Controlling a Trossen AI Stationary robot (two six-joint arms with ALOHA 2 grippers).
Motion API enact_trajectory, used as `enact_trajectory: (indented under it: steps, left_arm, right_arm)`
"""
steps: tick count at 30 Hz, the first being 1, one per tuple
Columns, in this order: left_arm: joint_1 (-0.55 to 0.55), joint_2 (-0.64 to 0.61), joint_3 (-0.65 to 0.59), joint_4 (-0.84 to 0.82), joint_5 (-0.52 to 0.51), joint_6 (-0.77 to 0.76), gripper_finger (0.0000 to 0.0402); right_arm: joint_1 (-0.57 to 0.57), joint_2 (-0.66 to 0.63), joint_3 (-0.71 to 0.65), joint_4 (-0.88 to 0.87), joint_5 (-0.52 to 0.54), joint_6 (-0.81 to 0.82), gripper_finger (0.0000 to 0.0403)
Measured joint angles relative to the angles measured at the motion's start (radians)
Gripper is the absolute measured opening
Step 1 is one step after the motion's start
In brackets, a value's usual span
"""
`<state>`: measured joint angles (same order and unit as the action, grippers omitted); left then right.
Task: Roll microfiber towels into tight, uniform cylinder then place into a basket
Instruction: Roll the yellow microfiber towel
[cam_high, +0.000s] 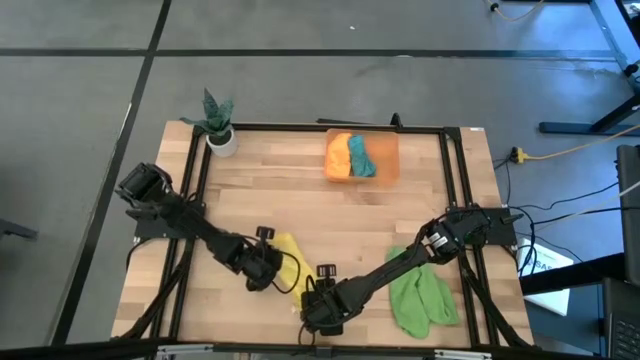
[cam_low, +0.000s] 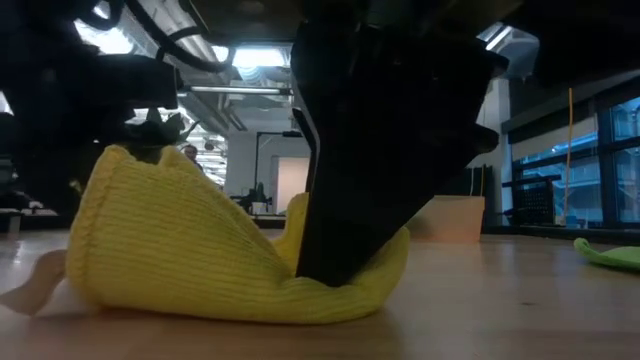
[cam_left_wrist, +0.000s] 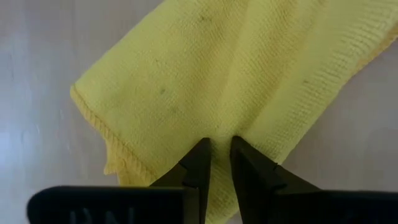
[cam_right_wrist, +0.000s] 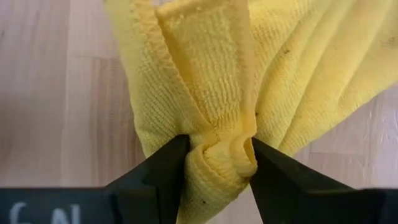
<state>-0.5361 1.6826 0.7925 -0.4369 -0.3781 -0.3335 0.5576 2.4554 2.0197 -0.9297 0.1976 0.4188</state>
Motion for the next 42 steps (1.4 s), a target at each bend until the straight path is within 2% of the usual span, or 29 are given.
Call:
enact_trajectory:
  steps: [4,7,12,19,26,35,42]
  left_arm:
    - [0.009,0.001,0.000,0.001,-0.008,0.120,0.0055]
    - [0.009,0.003,-0.003,0.002,-0.068,0.187,0.0055]
    - [0.012,0.004,-0.005,0.013,-0.089,0.232,0.0055]
    - [0.013,0.004,-0.005,0.011,-0.084,0.232,0.0055]
    - [0.014,0.004,-0.007,0.001,-0.089,0.232,0.0055]
    - [0.014,0.004,-0.007,0.005,-0.082,0.231,0.0055]
    - [0.013,0.004,-0.006,0.008,-0.077,0.229,0.0055]
  right_arm:
    - [0.001,0.000,0.000,0.002,0.004,-0.005,0.0167]
    - [0.001,0.000,0.000,0.008,0.015,-0.009,0.0167]
    - [0.002,-0.002,0.000,0.009,0.025,-0.012,0.0167]
    - [0.028,0.010,0.072,-0.044,0.180,-0.096,0.0167]
    - [0.060,0.010,0.134,-0.093,0.278,-0.101,0.0167]
    - [0.122,0.008,0.148,-0.091,0.329,-0.136,0.0167]
    - [0.182,0.006,0.238,-0.105,0.374,-0.135,0.0167]
